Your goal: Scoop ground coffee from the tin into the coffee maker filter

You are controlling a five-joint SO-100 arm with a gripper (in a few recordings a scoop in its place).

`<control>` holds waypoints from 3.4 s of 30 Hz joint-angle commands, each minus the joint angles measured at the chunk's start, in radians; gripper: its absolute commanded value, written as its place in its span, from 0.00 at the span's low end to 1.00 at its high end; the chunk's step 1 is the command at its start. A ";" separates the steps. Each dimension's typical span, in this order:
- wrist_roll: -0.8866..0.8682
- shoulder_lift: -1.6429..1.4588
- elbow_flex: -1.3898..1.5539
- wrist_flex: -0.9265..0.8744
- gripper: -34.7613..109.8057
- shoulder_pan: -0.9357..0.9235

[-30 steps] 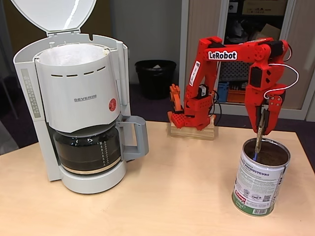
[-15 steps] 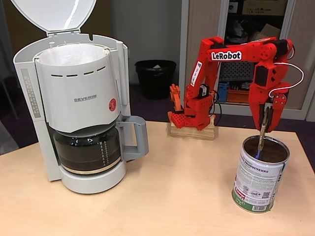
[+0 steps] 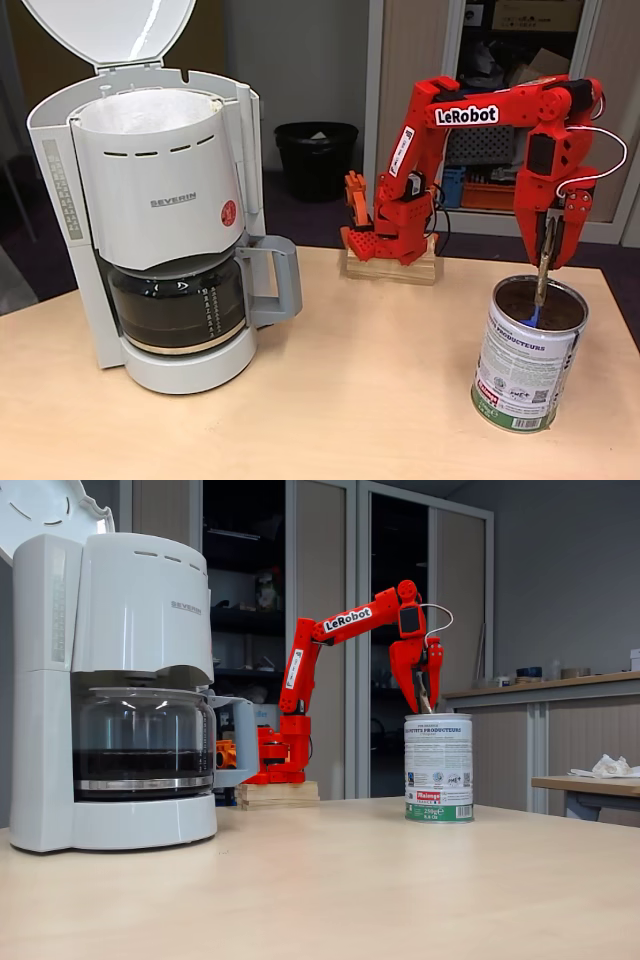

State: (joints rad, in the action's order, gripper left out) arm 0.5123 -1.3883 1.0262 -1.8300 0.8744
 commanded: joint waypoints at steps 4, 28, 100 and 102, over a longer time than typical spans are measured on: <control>-0.038 0.011 -0.077 -0.006 0.24 0.012; -0.615 -0.252 0.310 0.353 0.24 0.044; -0.560 -1.161 0.943 0.994 0.24 -0.186; -0.518 -1.132 0.881 0.988 0.24 -0.222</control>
State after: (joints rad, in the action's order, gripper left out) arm -0.0414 -2.5387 2.0049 -0.8422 0.6857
